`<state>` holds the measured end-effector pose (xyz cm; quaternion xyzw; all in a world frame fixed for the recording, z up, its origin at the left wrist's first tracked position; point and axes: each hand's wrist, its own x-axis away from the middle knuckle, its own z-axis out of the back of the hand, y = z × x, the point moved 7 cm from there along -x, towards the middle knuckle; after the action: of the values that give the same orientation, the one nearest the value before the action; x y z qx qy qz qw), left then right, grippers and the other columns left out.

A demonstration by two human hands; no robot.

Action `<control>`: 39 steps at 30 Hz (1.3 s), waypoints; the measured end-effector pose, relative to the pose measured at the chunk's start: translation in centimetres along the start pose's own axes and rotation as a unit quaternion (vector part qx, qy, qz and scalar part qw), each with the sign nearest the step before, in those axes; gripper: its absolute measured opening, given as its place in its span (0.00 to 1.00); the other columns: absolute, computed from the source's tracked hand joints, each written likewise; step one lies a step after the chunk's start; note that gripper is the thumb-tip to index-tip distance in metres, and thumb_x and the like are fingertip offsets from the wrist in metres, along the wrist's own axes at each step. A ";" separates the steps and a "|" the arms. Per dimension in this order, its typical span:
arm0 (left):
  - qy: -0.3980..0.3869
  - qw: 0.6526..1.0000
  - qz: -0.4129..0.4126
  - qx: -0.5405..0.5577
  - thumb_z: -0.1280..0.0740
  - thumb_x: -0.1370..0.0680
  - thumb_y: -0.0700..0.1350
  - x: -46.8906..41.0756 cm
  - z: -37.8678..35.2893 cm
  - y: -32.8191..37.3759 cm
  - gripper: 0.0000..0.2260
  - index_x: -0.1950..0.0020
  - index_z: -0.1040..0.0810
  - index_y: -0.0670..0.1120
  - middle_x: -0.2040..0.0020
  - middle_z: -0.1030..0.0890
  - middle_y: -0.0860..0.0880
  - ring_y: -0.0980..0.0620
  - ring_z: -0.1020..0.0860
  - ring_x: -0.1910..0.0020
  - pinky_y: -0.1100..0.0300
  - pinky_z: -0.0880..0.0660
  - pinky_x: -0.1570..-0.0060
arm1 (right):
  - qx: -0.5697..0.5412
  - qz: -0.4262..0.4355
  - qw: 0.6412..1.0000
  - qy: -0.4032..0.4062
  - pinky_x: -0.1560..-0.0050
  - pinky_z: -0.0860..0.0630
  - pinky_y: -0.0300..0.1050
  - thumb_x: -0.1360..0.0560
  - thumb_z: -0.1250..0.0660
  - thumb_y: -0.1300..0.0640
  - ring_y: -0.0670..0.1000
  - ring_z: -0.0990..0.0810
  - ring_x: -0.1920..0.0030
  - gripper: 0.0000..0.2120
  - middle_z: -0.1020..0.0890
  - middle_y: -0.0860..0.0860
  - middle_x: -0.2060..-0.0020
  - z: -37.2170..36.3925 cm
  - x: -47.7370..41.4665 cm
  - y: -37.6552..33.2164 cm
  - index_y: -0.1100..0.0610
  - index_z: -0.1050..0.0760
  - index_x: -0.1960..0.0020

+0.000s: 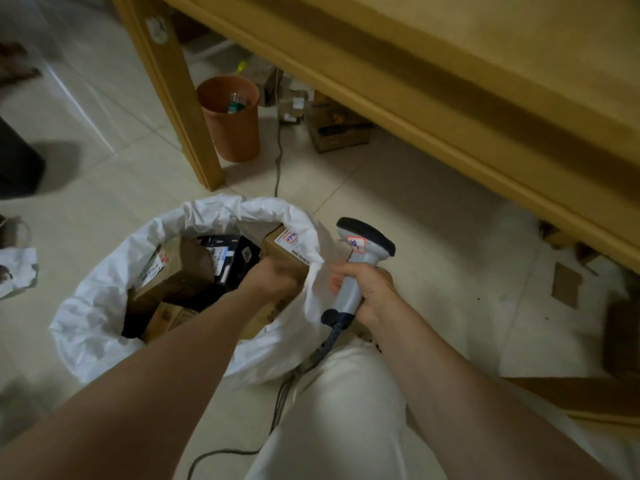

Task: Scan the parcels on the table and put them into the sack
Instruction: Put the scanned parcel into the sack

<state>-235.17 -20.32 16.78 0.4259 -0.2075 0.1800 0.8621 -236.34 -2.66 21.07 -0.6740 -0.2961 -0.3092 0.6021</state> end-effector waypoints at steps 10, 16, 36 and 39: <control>0.303 0.859 -0.361 -0.198 0.42 0.29 0.51 11.8 6.0 21.5 0.24 0.42 0.19 0.39 0.49 0.17 0.41 0.39 0.21 0.49 0.42 0.26 0.44 | -0.092 0.091 0.988 -0.088 0.73 0.26 0.40 0.27 0.30 0.60 0.51 0.25 0.77 0.07 0.22 0.56 0.72 3.6 13.8 -5.9 0.61 0.26 0.54; 0.340 0.810 -0.451 -0.160 0.36 0.27 0.41 19.4 5.8 32.5 0.17 0.40 0.20 0.37 0.46 0.18 0.39 0.37 0.23 0.46 0.44 0.27 0.42 | -0.102 0.257 0.961 -0.023 0.75 0.31 0.40 0.28 0.30 0.65 0.50 0.30 0.79 0.09 0.26 0.54 0.76 11.0 24.7 -12.0 0.60 0.28 0.64; 0.182 0.883 -0.331 -0.279 0.30 0.27 0.57 14.1 -3.7 56.8 0.40 0.22 0.47 0.49 0.23 0.49 0.38 0.39 0.52 0.24 0.47 0.47 0.27 | -0.180 0.328 0.923 0.088 0.72 0.27 0.43 0.28 0.31 0.68 0.50 0.27 0.76 0.05 0.24 0.54 0.74 28.8 28.6 -24.6 0.64 0.26 0.61; 0.151 0.855 -0.362 -0.340 0.32 0.26 0.57 12.4 -5.7 58.9 0.42 0.20 0.53 0.50 0.21 0.53 0.44 0.43 0.56 0.22 0.46 0.53 0.25 | -0.179 0.327 0.924 0.086 0.74 0.27 0.42 0.28 0.31 0.68 0.49 0.27 0.77 0.04 0.23 0.54 0.74 29.5 27.5 -25.3 0.64 0.25 0.59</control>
<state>-252.16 19.61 58.83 0.1184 0.0459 -0.1640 0.9783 -236.67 29.95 55.76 -0.8006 0.0540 -0.1992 0.5626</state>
